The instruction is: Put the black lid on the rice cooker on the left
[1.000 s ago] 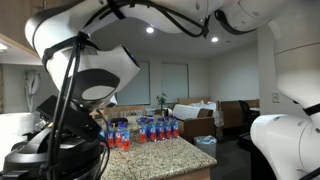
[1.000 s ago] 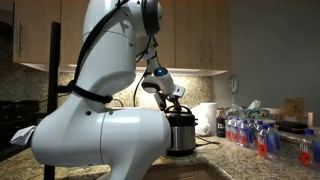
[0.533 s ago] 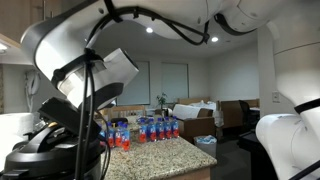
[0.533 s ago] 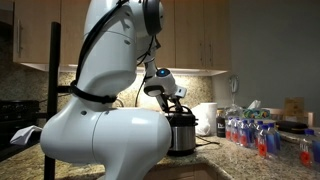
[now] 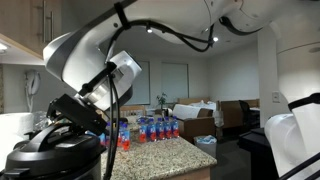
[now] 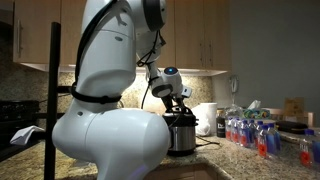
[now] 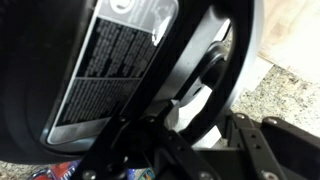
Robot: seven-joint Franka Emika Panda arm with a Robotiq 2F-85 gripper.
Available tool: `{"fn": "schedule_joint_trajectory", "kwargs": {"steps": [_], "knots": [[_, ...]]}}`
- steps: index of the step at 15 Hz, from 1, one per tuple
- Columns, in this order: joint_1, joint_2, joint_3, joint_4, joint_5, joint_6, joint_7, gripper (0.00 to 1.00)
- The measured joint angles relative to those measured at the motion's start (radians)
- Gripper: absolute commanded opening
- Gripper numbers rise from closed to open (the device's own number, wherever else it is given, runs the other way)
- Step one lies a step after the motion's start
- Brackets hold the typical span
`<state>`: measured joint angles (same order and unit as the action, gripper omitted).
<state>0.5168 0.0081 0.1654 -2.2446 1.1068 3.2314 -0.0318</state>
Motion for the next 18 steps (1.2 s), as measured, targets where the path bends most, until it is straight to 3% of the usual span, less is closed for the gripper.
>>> {"fn": "schedule_joint_trajectory", "kwargs": {"steps": [3,10,15,18], "knots": [[-0.049,-0.019,0.033,-0.029,-0.112,-0.026,0.091,0.68],[-0.095,-0.047,0.010,-0.087,-0.548,-0.066,0.494,0.68],[-0.195,-0.107,0.020,-0.097,-0.936,-0.238,0.852,0.68],[-0.212,-0.140,0.044,-0.074,-1.064,-0.381,0.983,0.68]]}}
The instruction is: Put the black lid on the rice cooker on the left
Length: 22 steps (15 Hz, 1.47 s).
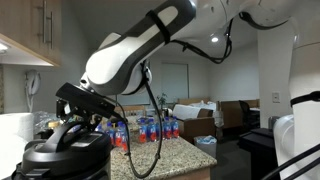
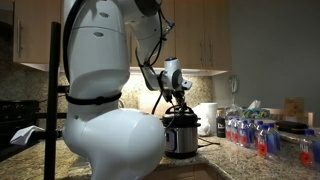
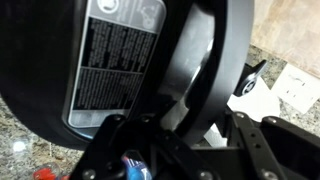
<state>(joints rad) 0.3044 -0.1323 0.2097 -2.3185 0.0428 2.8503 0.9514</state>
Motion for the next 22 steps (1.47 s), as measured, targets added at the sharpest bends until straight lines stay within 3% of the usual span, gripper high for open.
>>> {"fn": "schedule_joint_trajectory", "kwargs": {"steps": [5,8,22], "knots": [[-0.018,0.013,0.029,0.092,-0.066,-0.234,0.040,0.68],[-0.034,0.033,0.045,0.138,-0.072,-0.309,0.044,0.68],[-0.042,0.039,0.055,0.170,-0.072,-0.338,0.044,0.68]]}}
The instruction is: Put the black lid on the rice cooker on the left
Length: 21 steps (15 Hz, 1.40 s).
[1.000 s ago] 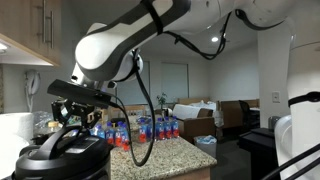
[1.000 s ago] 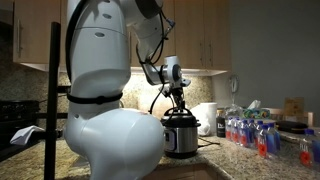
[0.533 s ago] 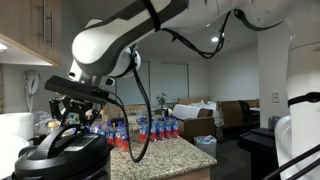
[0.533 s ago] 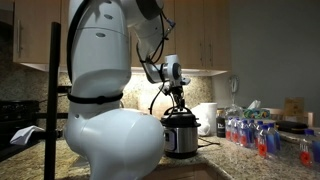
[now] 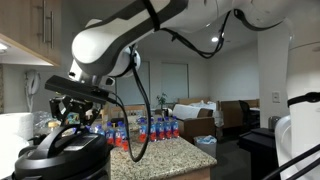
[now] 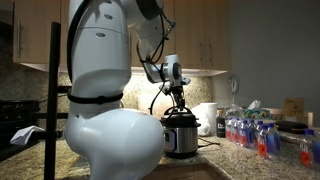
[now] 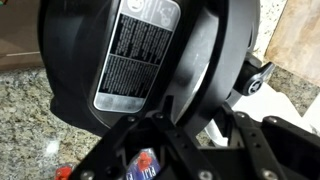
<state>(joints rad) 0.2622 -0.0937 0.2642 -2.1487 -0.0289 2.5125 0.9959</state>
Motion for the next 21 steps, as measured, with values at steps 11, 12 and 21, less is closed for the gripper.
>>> {"fn": "schedule_joint_trajectory", "kwargs": {"steps": [11,12,21], "knots": [[0.142,-0.061,-0.129,-0.224,0.591,0.422,-0.421,0.68],[0.177,-0.067,-0.153,-0.231,0.674,0.438,-0.498,0.68],[0.269,-0.090,-0.252,-0.236,0.947,0.438,-0.775,0.82]]}}
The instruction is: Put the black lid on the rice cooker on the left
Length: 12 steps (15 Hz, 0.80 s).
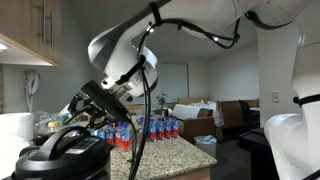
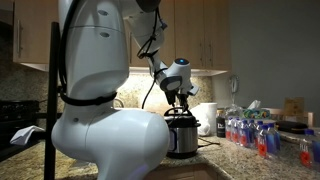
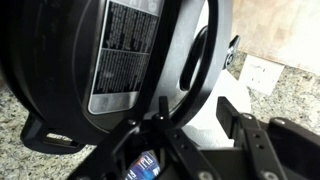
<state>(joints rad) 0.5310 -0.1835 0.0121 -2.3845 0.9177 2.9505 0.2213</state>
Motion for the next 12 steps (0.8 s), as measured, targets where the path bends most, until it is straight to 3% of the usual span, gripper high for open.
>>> {"fn": "schedule_joint_trajectory", "kwargs": {"steps": [3,12], "knots": [[0.002,-0.026,-0.008,-0.005,0.003,0.001,-0.021,0.99],[-0.023,-0.097,-0.049,-0.011,-0.015,0.003,-0.028,1.00]]}}
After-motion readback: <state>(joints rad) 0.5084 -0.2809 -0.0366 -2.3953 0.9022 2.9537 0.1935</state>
